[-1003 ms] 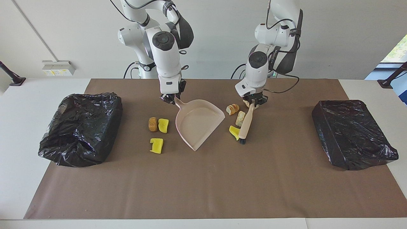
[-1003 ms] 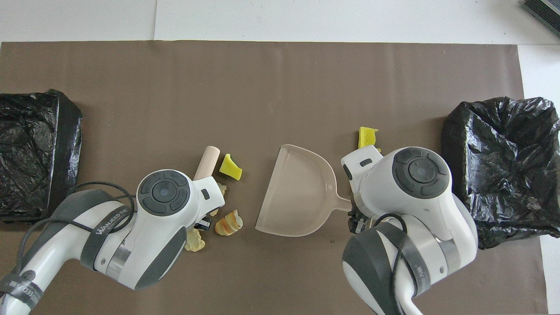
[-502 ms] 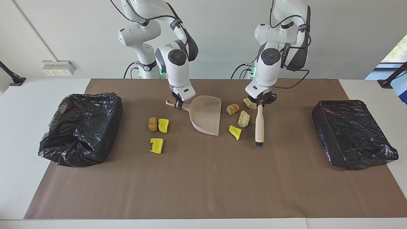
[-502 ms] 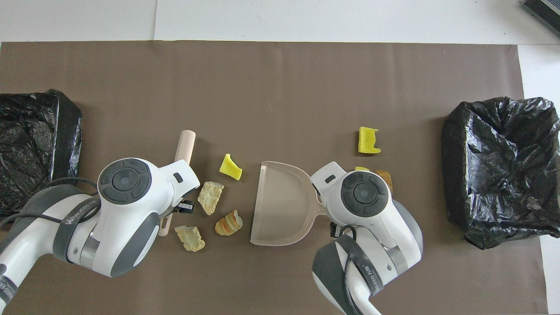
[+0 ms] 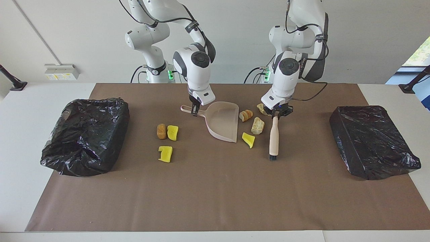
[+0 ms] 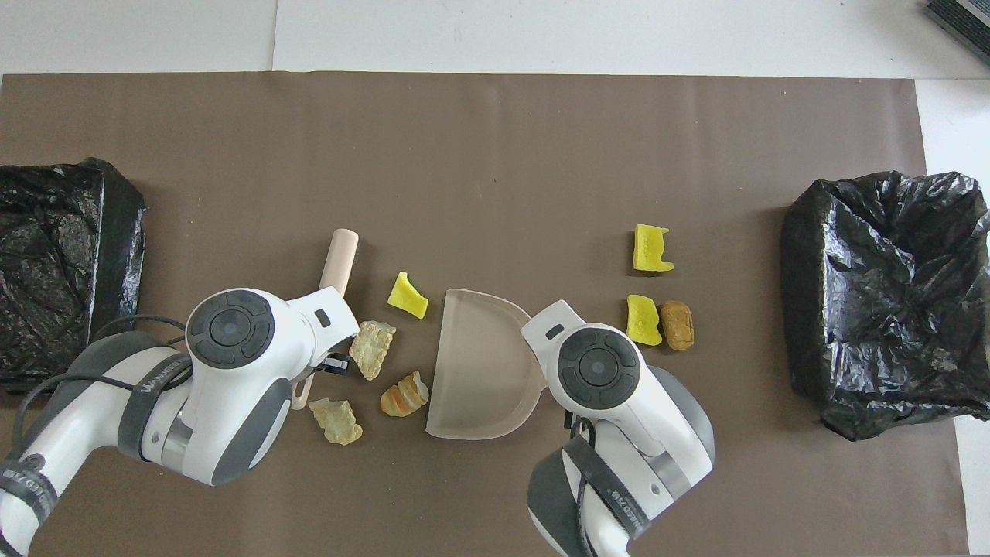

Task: Sweep and dump trash in bin
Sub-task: 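Sweep the debris toward the dustpan with the left gripper's brush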

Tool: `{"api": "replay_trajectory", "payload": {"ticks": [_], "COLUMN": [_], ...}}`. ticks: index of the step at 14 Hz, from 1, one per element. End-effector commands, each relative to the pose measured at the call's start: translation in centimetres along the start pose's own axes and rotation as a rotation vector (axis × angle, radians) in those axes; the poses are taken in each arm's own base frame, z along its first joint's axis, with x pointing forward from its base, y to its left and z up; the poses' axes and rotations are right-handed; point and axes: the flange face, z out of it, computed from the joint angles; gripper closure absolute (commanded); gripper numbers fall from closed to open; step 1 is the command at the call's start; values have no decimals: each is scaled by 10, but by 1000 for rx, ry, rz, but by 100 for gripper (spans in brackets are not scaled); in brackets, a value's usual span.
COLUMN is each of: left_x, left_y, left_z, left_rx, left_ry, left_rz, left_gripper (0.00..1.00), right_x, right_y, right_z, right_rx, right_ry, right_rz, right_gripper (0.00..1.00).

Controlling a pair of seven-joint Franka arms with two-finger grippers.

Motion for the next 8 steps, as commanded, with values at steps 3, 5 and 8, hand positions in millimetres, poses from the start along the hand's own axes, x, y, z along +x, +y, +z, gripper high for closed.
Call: {"api": "replay_trajectory", "payload": {"ticks": [3, 5, 8], "left_x": [-15, -31, -50], "left_y": [82, 115, 152], "left_z": [1, -4, -11], "left_rx": [-40, -81, -142], "left_ry": [34, 26, 15], "left_rz": [126, 152, 153], "left_gripper": [100, 100, 100], "right_x": [5, 5, 5], "right_y": [2, 2, 2], "right_z": [10, 10, 10], "right_rx": [-9, -9, -10], "right_ry": [-11, -11, -11], "right_rz": [9, 9, 14], "right_gripper": [100, 100, 100]}}
